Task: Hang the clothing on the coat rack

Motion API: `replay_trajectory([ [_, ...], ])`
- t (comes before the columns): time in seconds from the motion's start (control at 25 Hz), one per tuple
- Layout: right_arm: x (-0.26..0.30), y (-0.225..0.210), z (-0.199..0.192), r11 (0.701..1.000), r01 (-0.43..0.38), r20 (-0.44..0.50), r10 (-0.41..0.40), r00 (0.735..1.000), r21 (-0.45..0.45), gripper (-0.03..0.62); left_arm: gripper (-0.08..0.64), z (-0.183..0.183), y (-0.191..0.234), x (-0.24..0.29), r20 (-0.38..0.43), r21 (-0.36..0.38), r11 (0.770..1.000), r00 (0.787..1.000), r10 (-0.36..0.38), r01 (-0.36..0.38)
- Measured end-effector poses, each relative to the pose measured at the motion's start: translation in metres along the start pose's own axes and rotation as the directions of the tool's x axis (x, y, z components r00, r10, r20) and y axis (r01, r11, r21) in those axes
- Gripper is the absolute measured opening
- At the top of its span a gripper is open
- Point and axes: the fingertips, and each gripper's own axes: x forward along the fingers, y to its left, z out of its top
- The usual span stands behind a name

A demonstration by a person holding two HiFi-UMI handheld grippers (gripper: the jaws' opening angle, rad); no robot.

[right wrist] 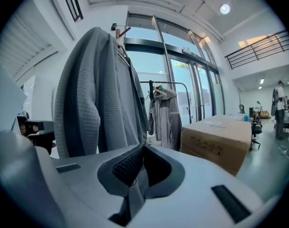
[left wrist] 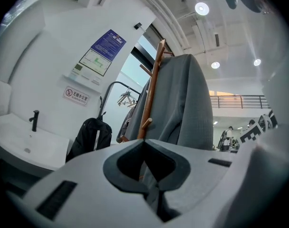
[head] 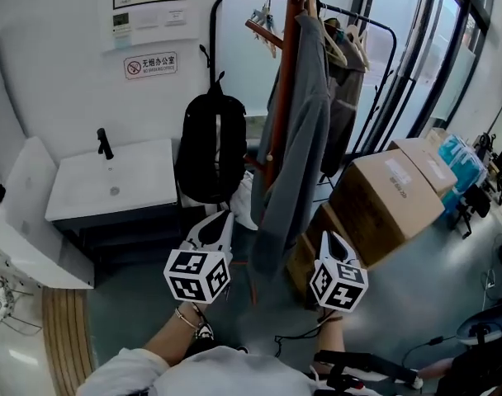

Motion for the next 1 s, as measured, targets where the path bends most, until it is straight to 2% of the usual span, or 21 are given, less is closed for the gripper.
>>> replay_trajectory([
  [0.16, -0.001, 0.009, -0.004, 1.0, -0.002, -0.002, 0.002, 1.0, 0.007, 0.025, 0.008, -0.003, 0.015, -0.007, -0.009, 0.0, 1.0, 1.0, 0.014, -0.014],
  [0.52, 0.001, 0.012, 0.001, 0.997, 0.073, -0.006, -0.073, 0.997, 0.008, 0.023, 0.008, 0.002, 0.048, 0.0, -0.021, -0.014, 1.0, 1.0, -0.005, 0.005],
  [0.68, -0.002, 0.011, -0.009, 0.996, 0.088, -0.021, -0.088, 0.996, 0.034, 0.023, 0.008, -0.005, 0.047, 0.003, -0.051, -0.009, 1.0, 0.998, -0.029, 0.029],
  [1.0, -0.003, 0.015, -0.008, 0.994, 0.105, -0.01, -0.105, 0.994, 0.02, 0.023, 0.008, -0.001, 0.048, 0.007, -0.053, 0.005, 0.999, 0.997, -0.049, 0.049],
])
